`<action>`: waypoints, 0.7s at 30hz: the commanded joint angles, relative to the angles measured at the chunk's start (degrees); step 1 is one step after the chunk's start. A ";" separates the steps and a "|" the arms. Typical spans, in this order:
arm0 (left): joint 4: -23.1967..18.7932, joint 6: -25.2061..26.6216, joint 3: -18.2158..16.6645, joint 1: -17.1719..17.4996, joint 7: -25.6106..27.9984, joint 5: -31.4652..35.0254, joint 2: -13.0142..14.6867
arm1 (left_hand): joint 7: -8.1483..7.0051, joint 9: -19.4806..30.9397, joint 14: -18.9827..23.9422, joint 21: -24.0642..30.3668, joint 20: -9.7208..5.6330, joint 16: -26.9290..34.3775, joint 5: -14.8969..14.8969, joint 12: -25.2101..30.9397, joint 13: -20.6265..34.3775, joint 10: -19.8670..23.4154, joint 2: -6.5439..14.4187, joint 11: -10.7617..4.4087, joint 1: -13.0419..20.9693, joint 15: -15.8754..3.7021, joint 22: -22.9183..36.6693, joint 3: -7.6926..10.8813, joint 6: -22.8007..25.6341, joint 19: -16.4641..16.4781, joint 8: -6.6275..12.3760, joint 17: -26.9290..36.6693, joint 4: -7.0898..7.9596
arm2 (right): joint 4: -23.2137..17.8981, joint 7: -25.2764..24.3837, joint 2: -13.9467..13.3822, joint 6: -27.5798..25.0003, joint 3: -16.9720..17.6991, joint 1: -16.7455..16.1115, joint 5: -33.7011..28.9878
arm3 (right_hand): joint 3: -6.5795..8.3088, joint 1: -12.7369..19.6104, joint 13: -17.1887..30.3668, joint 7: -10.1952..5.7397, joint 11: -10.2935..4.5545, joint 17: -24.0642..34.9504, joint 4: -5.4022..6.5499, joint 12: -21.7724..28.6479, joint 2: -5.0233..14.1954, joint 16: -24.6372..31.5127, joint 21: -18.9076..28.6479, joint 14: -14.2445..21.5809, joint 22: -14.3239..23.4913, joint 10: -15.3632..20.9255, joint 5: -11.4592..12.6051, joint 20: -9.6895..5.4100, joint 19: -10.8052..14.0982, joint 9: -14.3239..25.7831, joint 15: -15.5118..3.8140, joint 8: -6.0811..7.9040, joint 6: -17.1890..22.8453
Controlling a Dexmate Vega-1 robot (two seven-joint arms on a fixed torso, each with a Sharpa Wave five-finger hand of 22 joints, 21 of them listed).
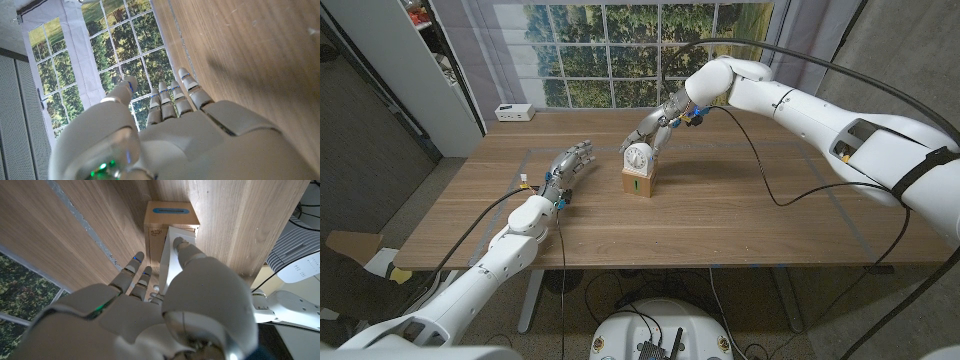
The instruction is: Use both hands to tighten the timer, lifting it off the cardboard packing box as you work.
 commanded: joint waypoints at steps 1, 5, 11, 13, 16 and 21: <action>0.74 -0.09 0.56 -0.93 -0.05 0.34 -0.64 | 0.04 0.30 0.59 -0.28 -0.05 0.04 0.35 0.15 0.19 0.32 -0.56 -0.08 -0.03 0.03 0.27 0.19 0.57 0.06 0.49 0.20 0.19 | 0.75 -0.72 -0.53 -0.10 1.11 -1.06 2.70 | -0.76 0.32 1.02 -0.17 -0.07 0.61 0.16 1.07 0.18 1.03 0.34 1.01 0.13 1.90 0.11 -0.47 0.93 0.50 -8.83 1.16 2.49; 0.71 -0.15 0.60 -1.02 0.13 0.53 -0.68 | 0.07 0.30 0.61 -0.29 0.04 0.05 0.35 0.16 0.16 0.36 -0.55 -0.04 -0.04 0.02 0.27 0.19 0.59 0.04 0.48 0.21 0.19 | 1.41 -1.54 -0.64 -0.08 1.84 -1.31 3.66 | -1.24 0.33 1.84 -0.17 0.00 1.09 0.33 1.83 0.36 1.82 0.38 1.59 0.12 3.63 -0.01 -1.09 1.43 0.81 -10.04 1.81 4.27; 0.49 -0.18 0.63 -1.06 0.62 0.88 -0.72 | 0.01 0.31 0.64 -0.31 0.02 0.04 0.35 0.16 0.13 0.40 -0.56 -0.15 0.00 0.05 0.27 0.21 0.60 0.00 0.47 0.19 0.16 | 3.50 -1.90 -0.18 -0.40 2.89 -1.34 6.10 | -1.85 0.73 3.21 -0.16 0.08 1.91 0.28 2.50 0.46 3.22 0.53 2.79 0.12 5.13 0.07 -1.63 2.53 1.22 -10.54 2.37 6.14; 0.50 -0.30 0.62 -1.08 0.61 0.90 -0.76 | 0.05 0.31 0.65 -0.32 0.05 0.04 0.35 0.18 0.12 0.44 -0.57 -0.17 0.00 0.05 0.27 0.20 0.61 -0.02 0.47 0.19 0.15 | 4.31 -1.87 0.04 -0.53 3.23 -1.28 7.04 | -2.08 0.98 3.80 -0.15 0.13 2.26 0.23 2.82 0.45 3.76 0.54 3.19 0.12 5.87 0.10 -1.69 2.85 1.38 -10.62 2.51 6.74; 0.59 -0.57 0.59 -1.19 0.60 0.95 -0.87 | 0.02 0.31 0.68 -0.32 0.09 0.04 0.35 0.17 0.10 0.42 -0.60 -0.07 0.02 0.02 0.27 0.18 0.57 -0.02 0.44 0.18 0.11 | 5.70 -1.87 0.44 -0.84 3.89 -1.24 8.78 | -2.31 1.01 4.19 -0.15 0.16 2.53 0.30 2.99 0.45 4.24 0.64 3.69 0.13 6.24 0.11 -1.75 3.34 1.49 -10.60 2.63 7.19; 0.78 -1.07 0.58 -1.46 0.46 1.07 -1.02 | -0.14 0.31 0.77 -0.32 0.10 0.07 0.35 0.19 0.08 0.48 -0.61 -0.17 0.08 0.04 0.28 0.17 0.66 -0.02 0.47 0.17 0.04 | 7.84 -2.11 0.93 -1.55 5.12 -1.31 11.72 | -2.67 1.30 5.07 -0.13 0.25 3.10 0.26 3.36 0.46 5.25 0.75 4.82 0.15 6.95 0.13 -1.87 4.11 1.73 -10.74 2.81 7.99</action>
